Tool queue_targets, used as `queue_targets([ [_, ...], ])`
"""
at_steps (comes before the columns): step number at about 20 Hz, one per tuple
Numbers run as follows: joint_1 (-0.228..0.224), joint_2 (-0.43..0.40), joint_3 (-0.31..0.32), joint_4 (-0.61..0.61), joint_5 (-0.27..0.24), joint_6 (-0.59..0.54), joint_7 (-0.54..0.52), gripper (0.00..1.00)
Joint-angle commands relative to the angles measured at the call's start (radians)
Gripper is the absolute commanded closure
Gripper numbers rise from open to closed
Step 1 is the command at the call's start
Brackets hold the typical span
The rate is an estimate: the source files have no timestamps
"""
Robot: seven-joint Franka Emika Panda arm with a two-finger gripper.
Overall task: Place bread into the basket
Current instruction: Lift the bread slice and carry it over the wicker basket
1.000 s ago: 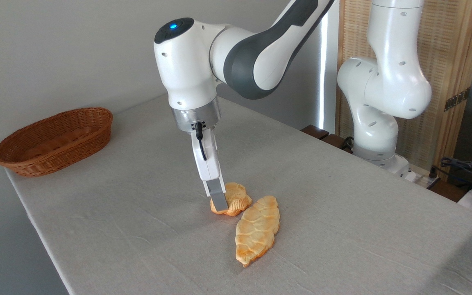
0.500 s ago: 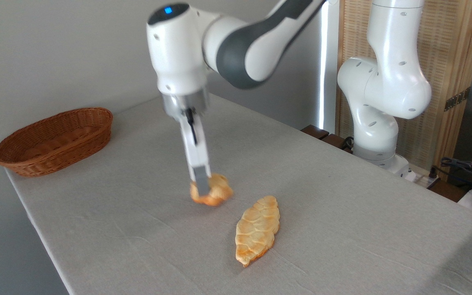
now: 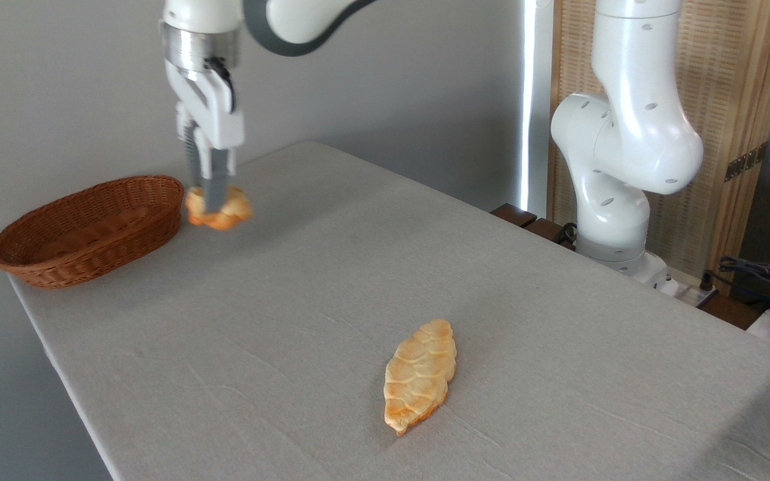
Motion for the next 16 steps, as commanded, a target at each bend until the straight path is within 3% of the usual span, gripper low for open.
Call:
queue_targets([
  [1,-0.001,0.128,-0.076,0.104,-0.003,0.184,-0.186,0.53],
  [3,-0.016,0.158,-0.107,0.105,0.014,0.288,-0.240,0.53],
  [8,-0.114,0.265,-0.104,0.130,0.100,0.558,-0.433,0.54],
  [11,-0.165,0.342,-0.095,0.180,0.158,0.657,-0.512,0.54],
  [14,-0.197,0.406,-0.081,0.216,0.163,0.773,-0.527,0.54],
  [16,-0.252,0.444,-0.031,0.234,0.163,0.845,-0.527,0.53],
])
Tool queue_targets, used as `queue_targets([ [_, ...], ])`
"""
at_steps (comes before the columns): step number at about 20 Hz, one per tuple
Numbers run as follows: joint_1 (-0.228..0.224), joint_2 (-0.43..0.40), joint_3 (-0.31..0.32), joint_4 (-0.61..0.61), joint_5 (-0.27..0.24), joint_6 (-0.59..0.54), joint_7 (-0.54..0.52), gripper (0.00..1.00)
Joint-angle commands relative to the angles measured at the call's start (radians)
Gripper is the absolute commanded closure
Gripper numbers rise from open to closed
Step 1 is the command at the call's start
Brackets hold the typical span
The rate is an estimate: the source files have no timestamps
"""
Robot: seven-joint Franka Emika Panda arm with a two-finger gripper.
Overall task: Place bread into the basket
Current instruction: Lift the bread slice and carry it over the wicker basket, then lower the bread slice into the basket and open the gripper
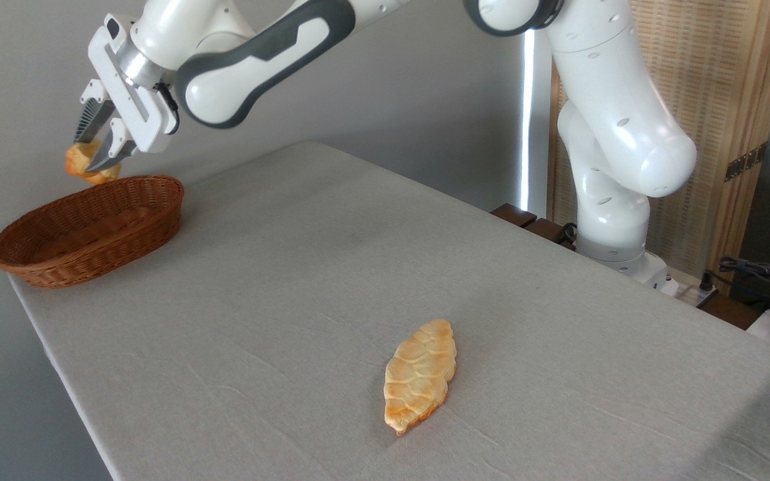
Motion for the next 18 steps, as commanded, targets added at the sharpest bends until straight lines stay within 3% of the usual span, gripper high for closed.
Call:
queue_targets([
  [1,-0.121,0.092,0.119,0.086,0.019,0.110,-0.026,0.53],
  [3,-0.230,0.135,0.238,0.134,0.017,0.115,-0.027,0.53],
  [5,-0.308,0.175,0.327,0.184,0.014,0.115,-0.041,0.53],
  [8,-0.330,0.228,0.346,0.247,0.014,0.135,-0.043,0.53],
  [14,-0.341,0.236,0.360,0.253,0.022,0.138,-0.040,0.51],
  [18,-0.436,0.244,0.475,0.252,0.036,0.138,-0.037,0.49],
])
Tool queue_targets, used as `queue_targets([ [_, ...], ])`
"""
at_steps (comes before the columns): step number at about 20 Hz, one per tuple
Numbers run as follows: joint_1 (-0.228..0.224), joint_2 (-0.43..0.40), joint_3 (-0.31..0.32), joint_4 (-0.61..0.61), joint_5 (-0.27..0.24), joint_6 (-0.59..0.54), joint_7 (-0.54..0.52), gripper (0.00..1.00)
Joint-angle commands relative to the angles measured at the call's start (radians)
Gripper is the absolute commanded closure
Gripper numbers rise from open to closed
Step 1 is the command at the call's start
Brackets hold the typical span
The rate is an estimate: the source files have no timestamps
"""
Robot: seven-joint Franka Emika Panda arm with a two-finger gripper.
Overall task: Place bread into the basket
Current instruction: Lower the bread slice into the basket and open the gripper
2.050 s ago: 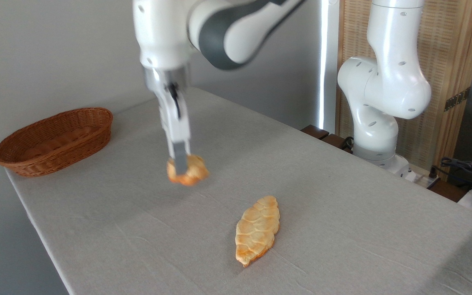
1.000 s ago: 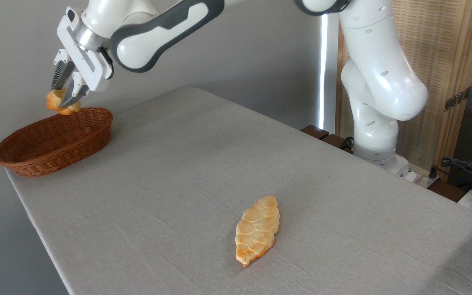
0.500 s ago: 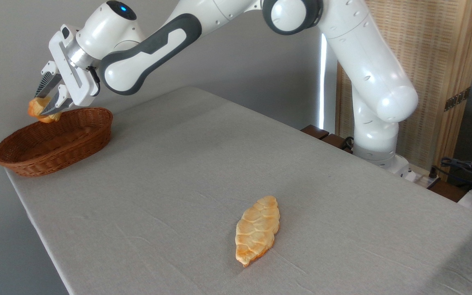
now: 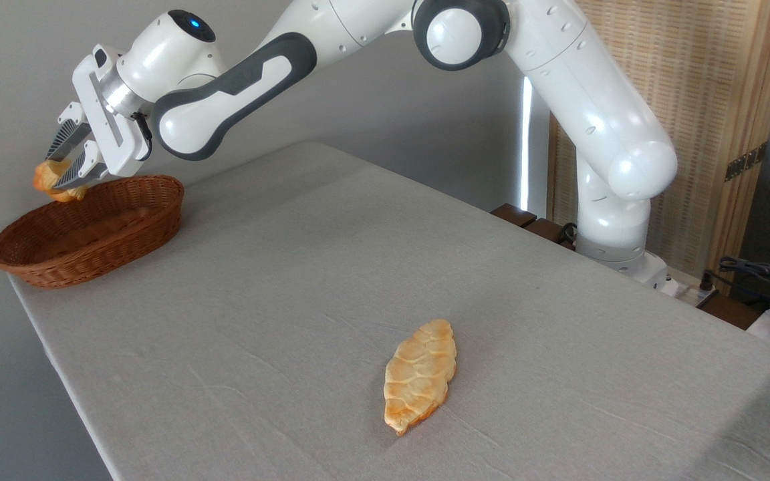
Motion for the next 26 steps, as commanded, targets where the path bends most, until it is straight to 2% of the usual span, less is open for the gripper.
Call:
queue_targets([
  [1,-0.095,0.020,0.110,0.020,0.030,0.017,-0.022,0.48],
  [3,-0.095,0.027,0.110,0.017,0.031,0.017,-0.020,0.48],
  [5,-0.095,0.028,0.110,0.013,0.031,0.017,-0.022,0.42],
  [6,-0.095,0.034,0.112,0.013,0.031,0.015,-0.020,0.38],
  [10,-0.094,0.057,0.116,0.013,0.033,0.012,-0.020,0.10],
  [13,-0.095,0.065,0.136,0.013,0.031,0.012,-0.023,0.00],
  [23,-0.097,0.073,0.138,0.014,0.031,0.014,-0.025,0.00],
  [26,-0.092,0.025,0.138,0.002,0.030,0.002,-0.036,0.00],
])
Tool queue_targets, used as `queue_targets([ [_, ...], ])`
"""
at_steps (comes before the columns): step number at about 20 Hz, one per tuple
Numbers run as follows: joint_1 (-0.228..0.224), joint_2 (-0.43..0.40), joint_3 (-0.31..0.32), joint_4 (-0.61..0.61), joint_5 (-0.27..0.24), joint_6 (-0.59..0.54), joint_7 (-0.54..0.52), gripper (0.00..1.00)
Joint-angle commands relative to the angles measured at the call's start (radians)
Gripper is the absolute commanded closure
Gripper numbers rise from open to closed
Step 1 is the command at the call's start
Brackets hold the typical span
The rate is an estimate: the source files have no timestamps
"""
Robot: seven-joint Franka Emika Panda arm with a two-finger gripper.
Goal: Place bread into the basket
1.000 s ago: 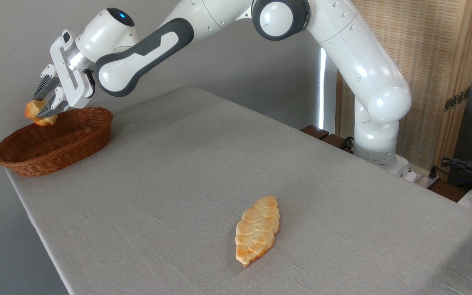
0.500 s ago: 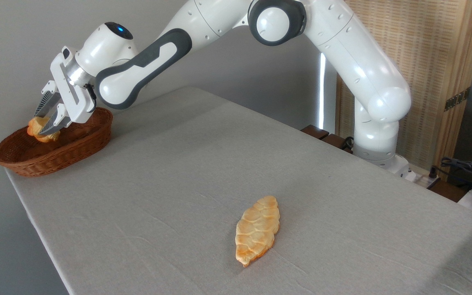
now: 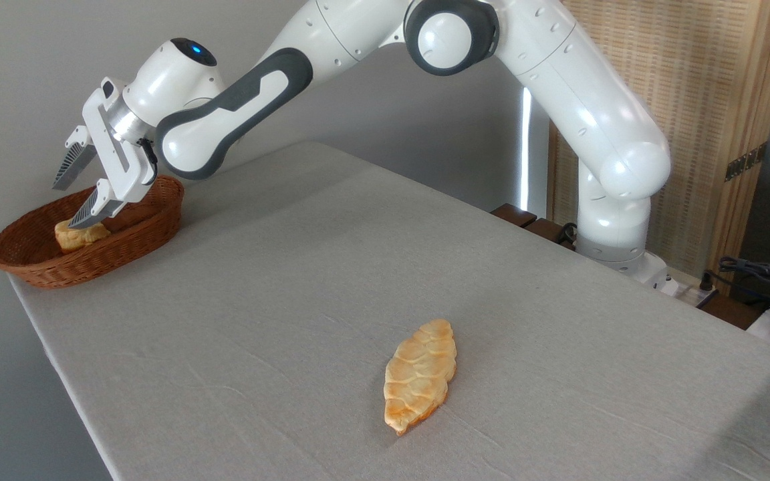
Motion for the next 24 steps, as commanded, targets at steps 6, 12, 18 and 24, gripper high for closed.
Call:
queue_targets([
  [6,0.056,-0.243,0.017,-0.031,0.019,-0.288,-0.039,0.00],
  [12,0.171,-0.425,0.017,-0.085,0.019,-0.641,-0.025,0.00],
  [18,0.292,-0.559,0.019,-0.137,-0.004,-1.028,0.150,0.00],
  [24,0.399,-0.681,0.024,-0.267,-0.025,-1.207,0.469,0.00],
])
